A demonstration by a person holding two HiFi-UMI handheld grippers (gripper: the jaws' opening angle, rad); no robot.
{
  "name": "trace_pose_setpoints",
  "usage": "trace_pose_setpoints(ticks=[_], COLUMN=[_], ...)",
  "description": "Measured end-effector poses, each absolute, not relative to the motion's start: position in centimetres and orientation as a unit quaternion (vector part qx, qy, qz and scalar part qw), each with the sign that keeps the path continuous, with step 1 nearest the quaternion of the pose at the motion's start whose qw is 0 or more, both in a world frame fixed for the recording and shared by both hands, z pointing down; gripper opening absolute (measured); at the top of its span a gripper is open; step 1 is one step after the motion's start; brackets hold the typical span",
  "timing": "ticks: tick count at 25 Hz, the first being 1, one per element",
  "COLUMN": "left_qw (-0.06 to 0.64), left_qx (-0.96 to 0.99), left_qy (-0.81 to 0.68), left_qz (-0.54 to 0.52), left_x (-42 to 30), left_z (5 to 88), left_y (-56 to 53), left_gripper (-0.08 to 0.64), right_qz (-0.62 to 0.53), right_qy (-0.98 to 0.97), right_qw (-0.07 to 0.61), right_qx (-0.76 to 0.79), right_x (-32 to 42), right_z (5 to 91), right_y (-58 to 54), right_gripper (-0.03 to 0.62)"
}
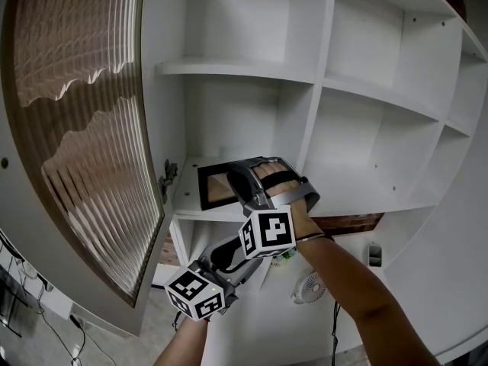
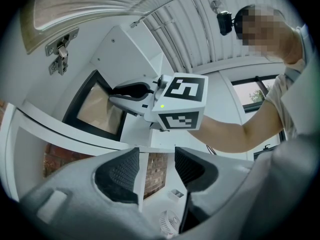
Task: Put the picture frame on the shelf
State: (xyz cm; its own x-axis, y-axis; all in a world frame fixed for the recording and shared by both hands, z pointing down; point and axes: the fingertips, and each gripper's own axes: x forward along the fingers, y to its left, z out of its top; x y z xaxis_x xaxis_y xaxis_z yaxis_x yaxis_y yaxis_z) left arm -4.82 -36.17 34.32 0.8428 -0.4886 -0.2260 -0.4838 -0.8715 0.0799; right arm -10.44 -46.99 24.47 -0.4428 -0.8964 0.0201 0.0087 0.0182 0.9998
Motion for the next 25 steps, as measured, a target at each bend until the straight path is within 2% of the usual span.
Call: trace_pose_setpoints(ticks=[25], left_qw=[0.007], left_qx=[0.959], left_qy=[-0.258], left_qz=[-0.119], left_x=[-4.9], left_z=[34.1], left_y=[-36.2], left_gripper=[0.227], right_qz=[-0.592], right_qy=[-0.619], right_qw=[0.361], right_qx=[0.370], right_x=[-10.7], right_z=[24.2], right_y=[-45.6], right_gripper=[0.098])
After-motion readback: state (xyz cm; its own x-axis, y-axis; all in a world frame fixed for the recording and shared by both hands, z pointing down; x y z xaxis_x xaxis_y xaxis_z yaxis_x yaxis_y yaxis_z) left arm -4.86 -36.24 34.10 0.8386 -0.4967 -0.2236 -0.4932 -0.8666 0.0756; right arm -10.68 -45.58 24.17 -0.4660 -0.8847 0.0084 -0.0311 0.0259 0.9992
